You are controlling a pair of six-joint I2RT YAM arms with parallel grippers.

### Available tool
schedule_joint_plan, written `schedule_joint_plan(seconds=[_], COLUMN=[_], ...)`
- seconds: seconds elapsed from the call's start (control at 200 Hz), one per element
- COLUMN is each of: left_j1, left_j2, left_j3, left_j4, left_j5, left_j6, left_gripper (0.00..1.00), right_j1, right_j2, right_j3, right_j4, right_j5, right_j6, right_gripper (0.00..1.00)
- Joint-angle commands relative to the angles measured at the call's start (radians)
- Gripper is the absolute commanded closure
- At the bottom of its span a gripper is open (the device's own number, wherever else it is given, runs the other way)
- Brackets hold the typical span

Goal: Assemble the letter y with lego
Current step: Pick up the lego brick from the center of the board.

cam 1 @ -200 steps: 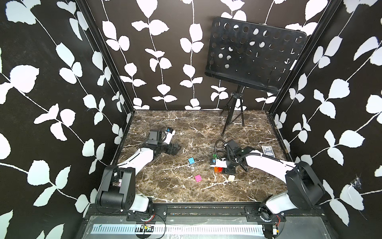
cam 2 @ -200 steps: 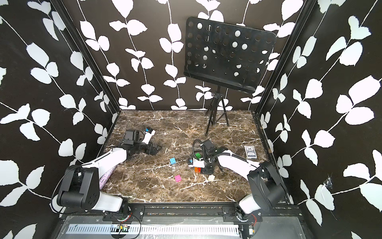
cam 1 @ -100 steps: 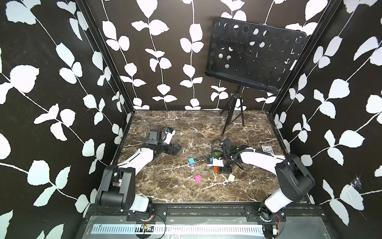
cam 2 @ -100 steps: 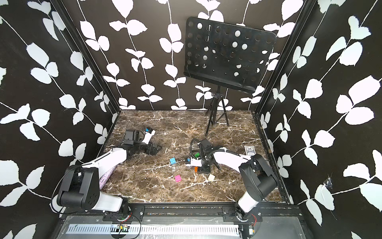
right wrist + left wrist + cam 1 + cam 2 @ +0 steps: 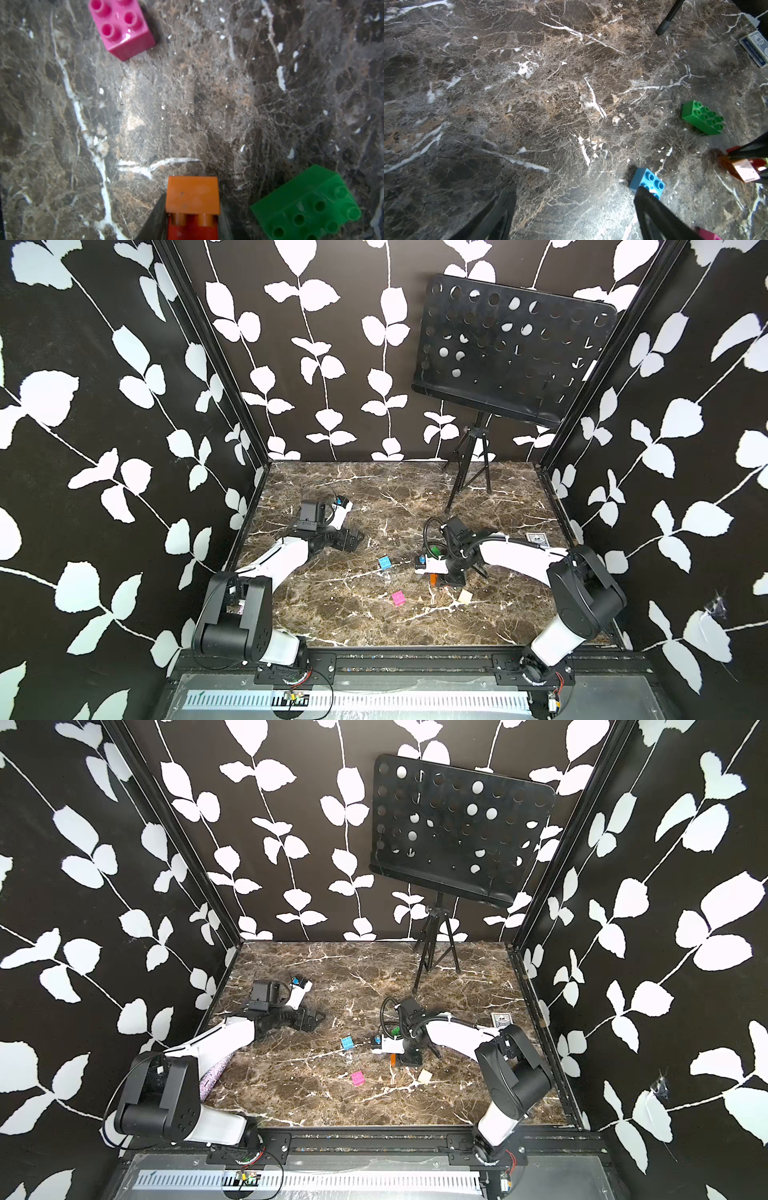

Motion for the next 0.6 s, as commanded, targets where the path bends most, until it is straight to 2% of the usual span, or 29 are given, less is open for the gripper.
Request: schedule_joint_plan(seconds=[0.0,0.215,0.35,0.45,0.595], left_j1=[-0.001,-0.001,-0.001,-0.001,-0.001], left_j2=[-0.008,-0.004,-0.004,-0.005,-0.007], left_j3=[0.004,0.008,0.009,0.007,0.006], left_j4=[-0.013,-0.016,-0.017,-0.017,-0.017], left_j5=[0.011,0.010,0.010,0.009,0.010], left_j6=[0.004,0.005,0.004,0.004,0.004], left_gripper=[0.09,0.09,0.09,0.09,0.09], right_j1=[0.002,0.057,0.092,0.103,0.120], right_j2=[-0.034,-0.019,0.056,0.133,0.229], right_j3=[0.070,0.193,0.265,0.319,0.387], right_j4=[-0.091,-0.324,-0.446,-0.526,-0.573], right_j5=[0.044,0.253,0.276,0.283,0.289], right_j6=[0.155,0.540,0.728,0.831,0.904], right_gripper=[0.70,0.70,0.69,0.69,0.70])
